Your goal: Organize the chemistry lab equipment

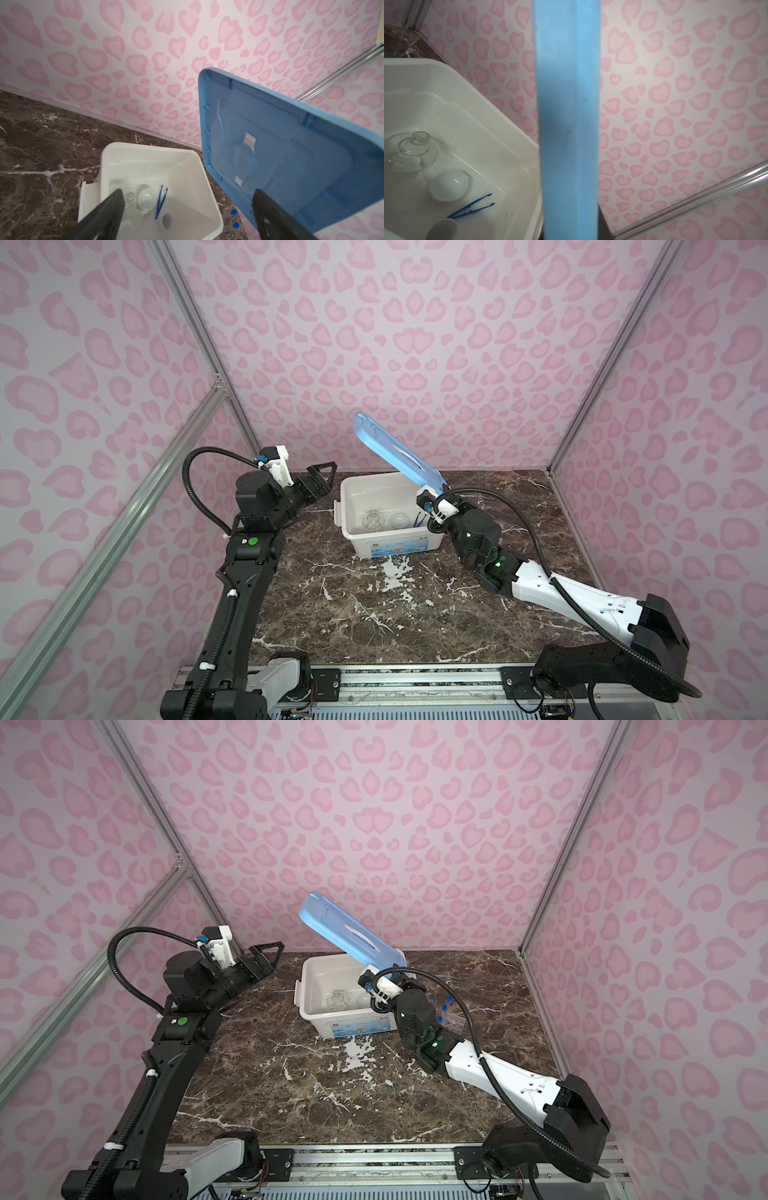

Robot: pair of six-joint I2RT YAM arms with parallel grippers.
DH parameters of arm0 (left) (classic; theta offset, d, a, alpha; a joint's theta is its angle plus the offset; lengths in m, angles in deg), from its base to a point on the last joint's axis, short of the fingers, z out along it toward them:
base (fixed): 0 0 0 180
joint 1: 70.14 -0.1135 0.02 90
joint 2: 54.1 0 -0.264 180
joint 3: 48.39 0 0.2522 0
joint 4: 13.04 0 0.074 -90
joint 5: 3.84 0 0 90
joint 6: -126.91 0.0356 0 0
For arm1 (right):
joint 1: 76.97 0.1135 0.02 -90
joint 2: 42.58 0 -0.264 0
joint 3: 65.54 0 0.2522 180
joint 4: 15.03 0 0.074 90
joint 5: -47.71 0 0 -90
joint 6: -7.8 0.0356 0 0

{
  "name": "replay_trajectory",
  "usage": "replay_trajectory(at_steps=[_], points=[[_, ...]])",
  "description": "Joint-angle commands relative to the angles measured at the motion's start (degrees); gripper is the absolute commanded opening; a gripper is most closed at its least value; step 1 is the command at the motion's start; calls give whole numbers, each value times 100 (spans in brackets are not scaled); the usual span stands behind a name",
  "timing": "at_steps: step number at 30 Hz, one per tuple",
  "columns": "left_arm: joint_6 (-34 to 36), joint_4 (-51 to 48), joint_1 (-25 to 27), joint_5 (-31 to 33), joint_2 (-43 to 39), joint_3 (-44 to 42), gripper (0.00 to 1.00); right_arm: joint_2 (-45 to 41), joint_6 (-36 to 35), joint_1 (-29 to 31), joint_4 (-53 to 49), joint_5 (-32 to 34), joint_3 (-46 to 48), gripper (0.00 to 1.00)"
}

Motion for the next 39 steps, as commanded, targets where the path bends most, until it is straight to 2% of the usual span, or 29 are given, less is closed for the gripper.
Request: replay_trajectory(at_steps=[1,9,21,28,39], points=[[-598,596,-141,-812,29,-45,97,258,-1149,49,1045,391,77,6],[-784,761,-342,-1107,-15,-200,97,843,-1810,184,1594,678,252,6],[-915,752,-342,-1549,423,-333,99,1003,-2128,411,1828,574,540,6],[-966,760,-122,-1706,775,-346,90,1118,-2144,450,1785,596,541,7],[-977,775,93,-1674,1126,-370,64,1157,-2151,533,1828,558,679,9]])
